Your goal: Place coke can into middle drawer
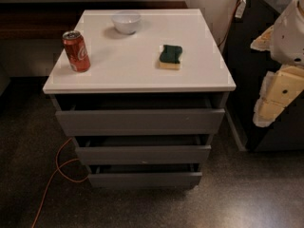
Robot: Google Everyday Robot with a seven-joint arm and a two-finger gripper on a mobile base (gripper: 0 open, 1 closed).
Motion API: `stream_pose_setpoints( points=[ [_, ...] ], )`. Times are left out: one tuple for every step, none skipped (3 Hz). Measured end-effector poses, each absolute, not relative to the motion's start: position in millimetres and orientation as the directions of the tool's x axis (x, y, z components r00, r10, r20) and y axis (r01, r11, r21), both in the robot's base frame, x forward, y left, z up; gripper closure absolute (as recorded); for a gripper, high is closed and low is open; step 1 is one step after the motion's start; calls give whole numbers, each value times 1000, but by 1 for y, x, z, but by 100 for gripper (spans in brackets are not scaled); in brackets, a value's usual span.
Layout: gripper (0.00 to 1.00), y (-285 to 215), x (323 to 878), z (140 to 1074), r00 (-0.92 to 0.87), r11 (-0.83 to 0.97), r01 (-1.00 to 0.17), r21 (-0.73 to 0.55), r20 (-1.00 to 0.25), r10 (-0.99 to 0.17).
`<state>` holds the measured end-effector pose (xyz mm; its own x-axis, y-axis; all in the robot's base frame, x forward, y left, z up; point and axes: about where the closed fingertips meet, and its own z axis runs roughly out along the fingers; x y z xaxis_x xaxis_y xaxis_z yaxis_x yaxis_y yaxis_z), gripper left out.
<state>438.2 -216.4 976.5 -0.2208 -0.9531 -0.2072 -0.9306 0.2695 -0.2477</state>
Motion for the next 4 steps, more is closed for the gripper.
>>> stream_pose_setpoints(
  points=[
    [0,-209,435,965,-209,267,-929,-256,-230,-950],
    [0,-204,434,953,-203,270,-928,-257,-257,-945],
    [0,-194,435,933,-188,263,-934,-240,-295,-937],
    [0,-178,435,915,-170,253,-942,-222,-334,-927]
  ],
)
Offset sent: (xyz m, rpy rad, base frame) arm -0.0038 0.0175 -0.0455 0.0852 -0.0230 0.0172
